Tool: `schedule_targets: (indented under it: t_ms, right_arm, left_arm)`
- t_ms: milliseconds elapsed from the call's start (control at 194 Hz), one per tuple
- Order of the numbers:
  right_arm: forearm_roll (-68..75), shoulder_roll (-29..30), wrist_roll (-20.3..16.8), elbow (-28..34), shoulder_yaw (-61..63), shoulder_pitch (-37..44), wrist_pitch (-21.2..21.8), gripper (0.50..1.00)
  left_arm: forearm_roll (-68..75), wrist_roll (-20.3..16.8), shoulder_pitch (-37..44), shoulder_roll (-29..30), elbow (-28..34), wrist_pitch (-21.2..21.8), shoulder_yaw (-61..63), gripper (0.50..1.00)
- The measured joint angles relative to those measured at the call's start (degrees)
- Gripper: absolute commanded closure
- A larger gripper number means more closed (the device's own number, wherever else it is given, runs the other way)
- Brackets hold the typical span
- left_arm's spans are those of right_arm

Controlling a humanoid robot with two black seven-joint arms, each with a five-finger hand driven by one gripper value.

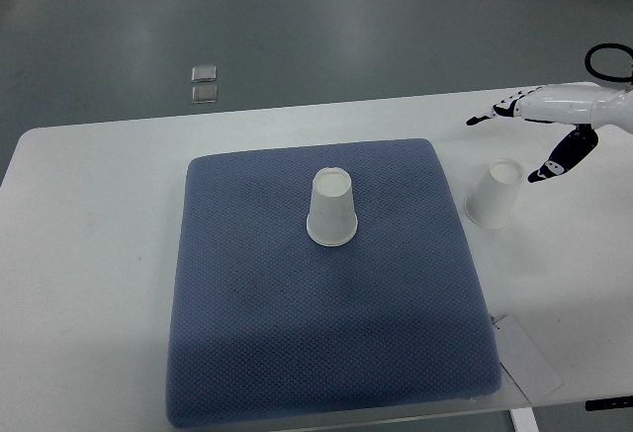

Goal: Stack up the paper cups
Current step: 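Move the right hand over the loose white paper cup beside the pad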

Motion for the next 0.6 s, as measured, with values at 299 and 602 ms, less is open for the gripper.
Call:
schedule_targets:
  t_ms: [299, 602]
  right_arm:
    - [-0.9, 3.5, -0.5, -1.4, -0.7, 0.3, -0.4, 0.548]
    - [-0.9, 7.7, -0.3, -10.3, -7.1, 0.2, -4.9, 0.554]
  left_arm:
    - [0.0, 0.0, 0.0, 0.0, 0.0, 0.0, 0.0, 0.500]
    - [0.0, 0.0, 0.0, 0.0, 0.0, 0.0, 0.0, 0.500]
